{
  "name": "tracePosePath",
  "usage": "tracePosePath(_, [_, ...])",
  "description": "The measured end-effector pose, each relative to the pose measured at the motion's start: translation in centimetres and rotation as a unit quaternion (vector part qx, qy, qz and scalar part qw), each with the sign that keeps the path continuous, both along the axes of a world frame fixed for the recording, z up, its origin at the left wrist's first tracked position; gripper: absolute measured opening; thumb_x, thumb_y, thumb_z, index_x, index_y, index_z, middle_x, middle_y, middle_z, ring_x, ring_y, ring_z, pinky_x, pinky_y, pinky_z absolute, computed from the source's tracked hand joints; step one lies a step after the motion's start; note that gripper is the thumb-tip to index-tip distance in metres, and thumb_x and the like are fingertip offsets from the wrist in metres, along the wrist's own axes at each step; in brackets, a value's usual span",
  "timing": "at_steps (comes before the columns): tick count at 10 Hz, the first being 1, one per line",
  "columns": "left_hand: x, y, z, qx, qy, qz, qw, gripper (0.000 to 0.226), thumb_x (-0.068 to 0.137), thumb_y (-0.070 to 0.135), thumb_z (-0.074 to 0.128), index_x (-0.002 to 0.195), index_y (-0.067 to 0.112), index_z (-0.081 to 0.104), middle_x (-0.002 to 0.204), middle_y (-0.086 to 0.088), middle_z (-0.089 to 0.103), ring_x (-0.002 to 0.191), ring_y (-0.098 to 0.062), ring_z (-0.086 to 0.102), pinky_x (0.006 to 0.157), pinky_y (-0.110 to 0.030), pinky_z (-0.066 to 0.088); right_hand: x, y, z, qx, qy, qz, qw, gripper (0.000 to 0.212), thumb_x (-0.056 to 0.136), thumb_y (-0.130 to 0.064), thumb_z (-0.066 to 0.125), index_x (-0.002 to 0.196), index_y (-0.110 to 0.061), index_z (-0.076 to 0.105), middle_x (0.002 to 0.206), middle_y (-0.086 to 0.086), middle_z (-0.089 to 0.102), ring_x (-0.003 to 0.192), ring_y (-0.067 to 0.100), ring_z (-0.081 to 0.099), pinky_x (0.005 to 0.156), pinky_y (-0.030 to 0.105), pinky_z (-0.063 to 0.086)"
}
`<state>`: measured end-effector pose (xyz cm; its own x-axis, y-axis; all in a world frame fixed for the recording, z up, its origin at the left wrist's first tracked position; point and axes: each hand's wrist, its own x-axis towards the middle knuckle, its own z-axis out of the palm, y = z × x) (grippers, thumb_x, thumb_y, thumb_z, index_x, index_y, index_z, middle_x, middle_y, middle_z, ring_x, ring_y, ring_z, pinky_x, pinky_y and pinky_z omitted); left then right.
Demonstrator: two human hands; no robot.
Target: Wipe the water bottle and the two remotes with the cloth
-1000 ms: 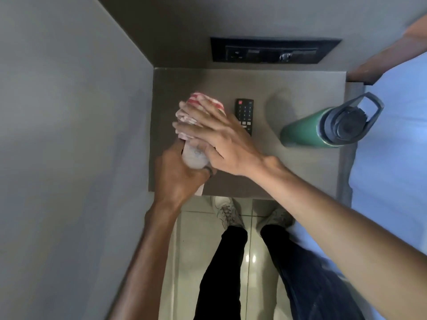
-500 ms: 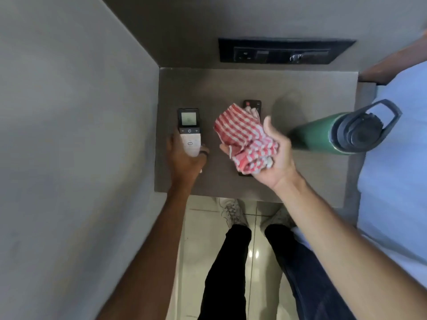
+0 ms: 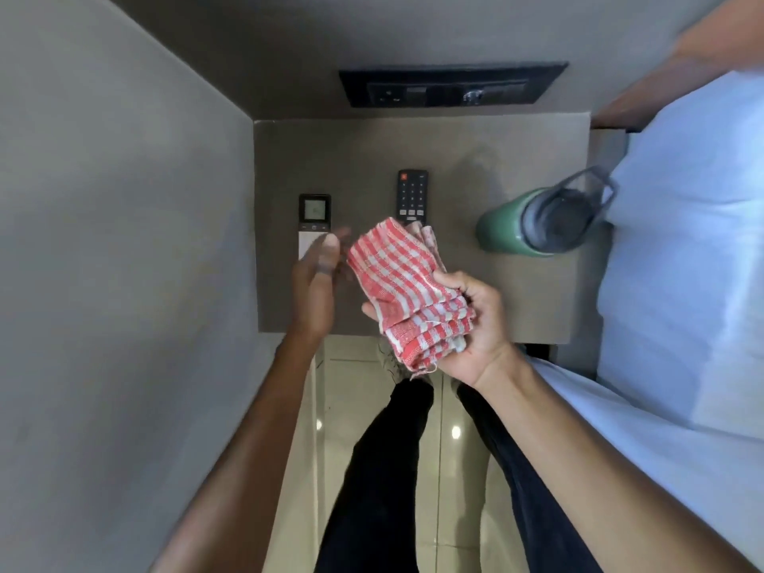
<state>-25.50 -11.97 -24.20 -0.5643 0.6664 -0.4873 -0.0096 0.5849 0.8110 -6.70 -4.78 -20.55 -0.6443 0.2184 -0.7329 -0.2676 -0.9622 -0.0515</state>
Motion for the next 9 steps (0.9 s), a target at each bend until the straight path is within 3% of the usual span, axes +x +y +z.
tracePosePath(1, [4.4,0.7,7.8,0.001,-0.1,-0.103,0.99,0.037,0.106,0.052,0.045,0.119,0.031,0.073,0.107,-0.001,0.077,0.094,-0.019,0.072,0.081,-0.027,0.056,3.6,0.8,4.6,0.004,-0.019,0.014,1.0,0.044,0.094,-0.027,0.056,0.125,-0.002,0.074,0.122,0.023,0.074,0.108,0.039,0.074,0.099,0.049,0.062])
tracePosePath(2, [8.8,2.9,13.0,0.002,-0.035,-0.129,0.991,0.02,0.105,0.031,0.064,0.107,0.014,0.075,0.095,-0.015,0.076,0.085,-0.028,0.073,0.073,-0.051,0.062,8.1,1.9,9.3,0.134,-0.104,0.092,0.981,0.037,0.096,-0.026,0.059,0.128,-0.013,0.072,0.117,0.016,0.08,0.108,0.031,0.078,0.093,0.042,0.064])
tracePosePath(3, [14.1,7.3,17.0,0.019,0.024,-0.177,0.984,0.018,0.099,0.026,0.076,0.108,0.011,0.079,0.097,-0.012,0.079,0.089,-0.032,0.077,0.08,-0.052,0.064,14.7,3.1,13.0,0.39,-0.303,0.157,0.855,0.029,0.093,-0.033,0.064,0.111,-0.01,0.068,0.102,0.03,0.072,0.091,0.028,0.071,0.085,0.05,0.056])
tracePosePath(4, [21.7,13.2,20.1,0.094,0.011,-0.25,0.964,0.019,0.095,0.026,0.08,0.108,0.012,0.081,0.101,-0.003,0.082,0.089,-0.022,0.079,0.081,-0.042,0.066,22.7,4.6,15.4,0.484,-0.441,0.075,0.752,0.027,0.097,-0.037,0.059,0.122,-0.028,0.063,0.099,0.022,0.072,0.087,0.017,0.062,0.079,0.045,0.055])
tracePosePath(5, [29.8,19.2,21.0,0.126,0.032,-0.331,0.935,0.029,0.094,0.024,0.074,0.117,0.007,0.076,0.113,-0.005,0.077,0.093,-0.019,0.072,0.084,-0.015,0.055,29.4,7.5,16.1,0.488,-0.516,-0.019,0.704,0.044,0.101,-0.013,0.052,0.144,-0.023,0.054,0.13,0.001,0.069,0.112,0.013,0.066,0.1,0.026,0.055])
tracePosePath(6, [35.1,23.5,20.6,0.073,0.074,-0.439,0.892,0.049,0.098,0.01,0.067,0.146,0.005,0.057,0.138,-0.02,0.058,0.124,-0.033,0.061,0.105,-0.02,0.046,34.3,11.5,15.6,0.437,-0.615,-0.024,0.656,0.052,0.099,0.007,0.043,0.148,-0.007,0.054,0.128,0.006,0.065,0.108,0.009,0.062,0.095,0.014,0.054])
tracePosePath(7, [36.0,24.6,20.9,0.021,0.17,-0.518,0.838,0.059,0.103,0.02,0.062,0.157,0.007,0.043,0.15,-0.021,0.048,0.139,-0.04,0.047,0.116,-0.043,0.04,35.6,14.7,14.8,0.373,-0.626,0.06,0.682,0.051,0.103,0.009,0.04,0.152,-0.002,0.05,0.142,0.021,0.063,0.114,0.018,0.058,0.105,0.032,0.051])
tracePosePath(8, [34.1,23.8,22.9,0.024,0.265,-0.528,0.806,0.062,0.105,0.032,0.061,0.158,0.007,0.041,0.157,-0.019,0.044,0.142,-0.04,0.044,0.116,-0.048,0.038,34.8,16.3,15.3,0.349,-0.598,0.233,0.683,0.04,0.108,-0.005,0.044,0.146,0.001,0.054,0.144,0.031,0.058,0.13,0.039,0.06,0.106,0.043,0.048])
tracePosePath(9, [31.1,21.9,26.8,0.067,0.343,-0.494,0.796,0.062,0.104,0.034,0.063,0.156,0.006,0.045,0.161,-0.019,0.043,0.149,-0.04,0.039,0.117,-0.053,0.038,33.3,16.9,19.6,0.371,-0.631,0.332,0.595,0.044,0.109,-0.02,0.046,0.148,0.0,0.046,0.15,0.032,0.043,0.14,0.048,0.044,0.113,0.051,0.042])
